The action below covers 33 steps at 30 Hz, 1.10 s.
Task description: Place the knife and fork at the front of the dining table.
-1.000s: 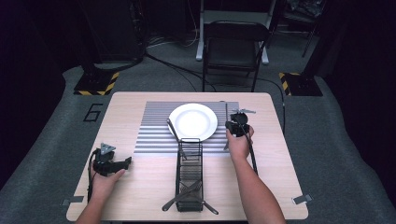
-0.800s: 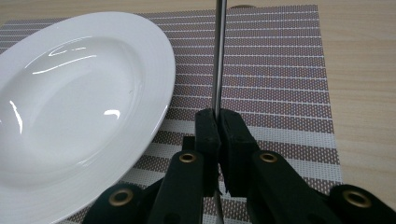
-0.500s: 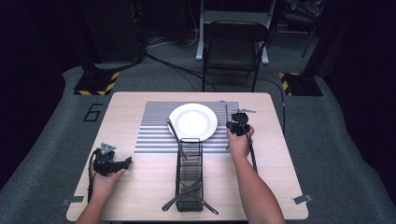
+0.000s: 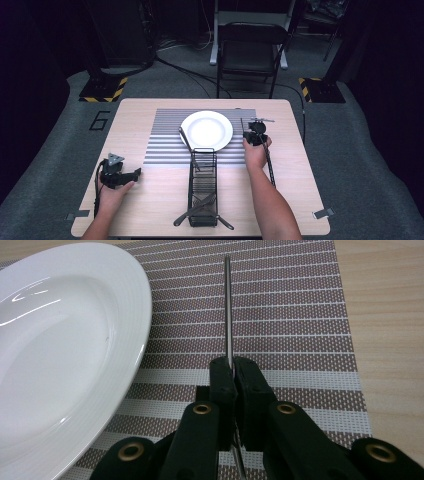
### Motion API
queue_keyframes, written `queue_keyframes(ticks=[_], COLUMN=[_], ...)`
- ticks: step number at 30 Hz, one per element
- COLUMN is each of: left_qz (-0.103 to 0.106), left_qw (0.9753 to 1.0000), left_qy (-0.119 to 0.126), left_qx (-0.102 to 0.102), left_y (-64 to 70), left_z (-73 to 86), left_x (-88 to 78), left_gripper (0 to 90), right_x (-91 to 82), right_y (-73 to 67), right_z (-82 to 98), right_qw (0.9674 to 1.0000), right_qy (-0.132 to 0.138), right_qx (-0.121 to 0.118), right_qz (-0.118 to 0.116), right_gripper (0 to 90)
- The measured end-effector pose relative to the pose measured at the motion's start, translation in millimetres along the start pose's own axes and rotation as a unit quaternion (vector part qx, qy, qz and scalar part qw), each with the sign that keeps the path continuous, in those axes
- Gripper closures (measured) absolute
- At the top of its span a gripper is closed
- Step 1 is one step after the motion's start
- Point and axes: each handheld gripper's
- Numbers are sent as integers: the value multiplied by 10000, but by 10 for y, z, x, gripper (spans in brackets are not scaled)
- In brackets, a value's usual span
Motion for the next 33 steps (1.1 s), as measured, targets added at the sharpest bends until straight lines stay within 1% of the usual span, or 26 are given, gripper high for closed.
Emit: queue_keyframes(ticks=[5, 6, 7, 8, 11, 13, 16, 17, 19, 23, 27, 29, 33], left_qz=[10, 13, 17, 9, 17, 17, 16, 17, 17, 22, 23, 24, 24], left_qw=[10000, 10000, 10000, 10000, 10000, 10000, 10000, 10000, 10000, 10000, 10000, 10000, 10000], left_qy=[-5, -2, -7, -2, -6, -6, -3, -6, -5, -2, 6, 7, 7], left_qx=[24, 27, 31, 34, 34, 33, 33, 31, 31, 36, 35, 35, 36], left_y=[0, 2, 2, 2, 3, 3, 5, 5, 6, 7, 8, 8, 8], left_z=[-1, 0, -1, 0, 0, 0, 0, 0, 0, 0, 0, 0, 0], left_x=[-1, 0, -1, -1, -1, -1, -1, -1, -1, -1, 0, 1, 1], left_gripper=[150, 149, 150, 150, 149, 149, 149, 150, 149, 150, 149, 149, 150], right_x=[39, 57, 63, 67, 83, 97, 122, 130, 132, 131, 131, 135, 139], right_y=[5, 9, 17, 14, 16, 1, -4, -11, -13, -13, -3, 9, 44], right_z=[5, 5, 6, 7, 15, 24, 37, 42, 43, 37, 32, 32, 36], right_qw=[10000, 10000, 10000, 9999, 9999, 9999, 9999, 9999, 9999, 9999, 9999, 9998, 9996], right_qy=[-14, -26, -16, -44, -62, -97, -128, -119, -110, -142, -139, -179, -219], right_qx=[19, 57, 29, 75, 39, 84, 40, -46, -51, 66, 26, -10, -29], right_qz=[53, 70, 75, 80, 100, 108, 80, 90, 83, 60, 70, 82, 147], right_gripper=[873, 873, 873, 873, 873, 873, 873, 872, 872, 871, 863, 856, 839])
Point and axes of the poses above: each handheld gripper's, and its own axes: x roughly forward along the jaws, z roughly out of its underside, y roughly to its right
